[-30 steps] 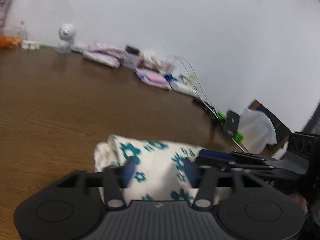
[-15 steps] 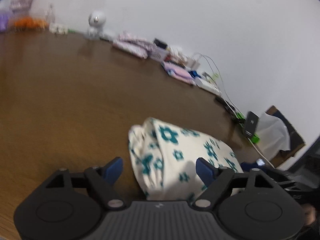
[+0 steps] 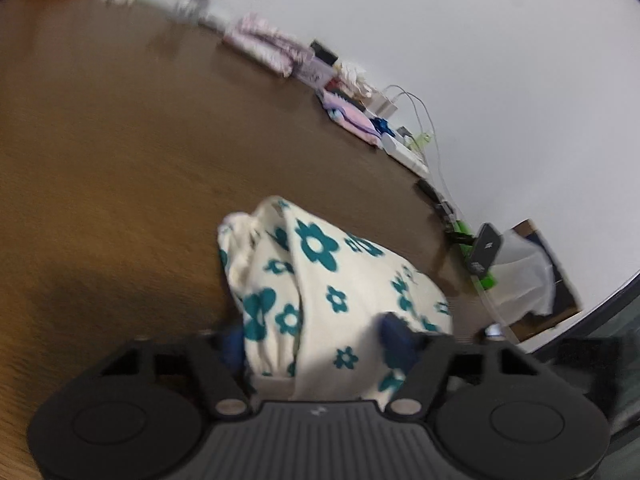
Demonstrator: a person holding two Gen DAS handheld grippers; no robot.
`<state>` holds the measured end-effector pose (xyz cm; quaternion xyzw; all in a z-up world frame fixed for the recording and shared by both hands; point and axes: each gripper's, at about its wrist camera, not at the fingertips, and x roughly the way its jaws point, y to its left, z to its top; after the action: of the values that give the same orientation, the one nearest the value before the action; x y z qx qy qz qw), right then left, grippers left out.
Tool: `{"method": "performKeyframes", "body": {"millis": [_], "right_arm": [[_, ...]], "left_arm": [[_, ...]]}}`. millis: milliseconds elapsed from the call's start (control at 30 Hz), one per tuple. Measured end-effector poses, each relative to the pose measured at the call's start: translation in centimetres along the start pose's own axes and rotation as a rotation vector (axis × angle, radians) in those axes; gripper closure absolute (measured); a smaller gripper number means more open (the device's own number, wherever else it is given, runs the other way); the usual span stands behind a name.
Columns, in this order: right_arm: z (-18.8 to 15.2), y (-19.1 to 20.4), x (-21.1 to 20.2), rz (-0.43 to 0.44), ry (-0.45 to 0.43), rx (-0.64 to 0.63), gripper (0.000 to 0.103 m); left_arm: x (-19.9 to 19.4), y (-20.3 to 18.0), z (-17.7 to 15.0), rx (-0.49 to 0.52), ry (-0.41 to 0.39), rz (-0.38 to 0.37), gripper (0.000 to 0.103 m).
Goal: Fold clothes
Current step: 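Carry the dress bundle with both grippers onto the clothes stack by the wall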
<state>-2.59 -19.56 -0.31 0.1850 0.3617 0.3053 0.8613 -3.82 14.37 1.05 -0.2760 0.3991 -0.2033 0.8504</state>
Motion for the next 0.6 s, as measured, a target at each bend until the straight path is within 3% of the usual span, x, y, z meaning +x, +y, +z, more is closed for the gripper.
{"method": "performKeyframes", "body": {"millis": [133, 200, 367, 600], "right_arm": [[0.5, -1.1, 0.3, 0.066, 0.008, 0.081, 0.088], [1.0, -1.3, 0.0, 0.093, -0.005, 0.092, 0.090], [2.6, -0.7, -1.0, 0.125, -0.054, 0.072, 0.091], [7.8, 0.0, -3.6, 0.138, -0.139, 0.025, 0.091]], "left_arm": [[0.0, 1.7, -0.1, -0.109, -0.018, -0.094, 0.065], [-0.4, 1.5, 0.1, -0.112, -0.032, -0.111, 0.069], [-1.2, 0.3, 1.3, -0.092, -0.063, -0.141, 0.070], [-1.0, -4.4, 6.3, 0.003, -0.128, -0.189, 0.070]]}}
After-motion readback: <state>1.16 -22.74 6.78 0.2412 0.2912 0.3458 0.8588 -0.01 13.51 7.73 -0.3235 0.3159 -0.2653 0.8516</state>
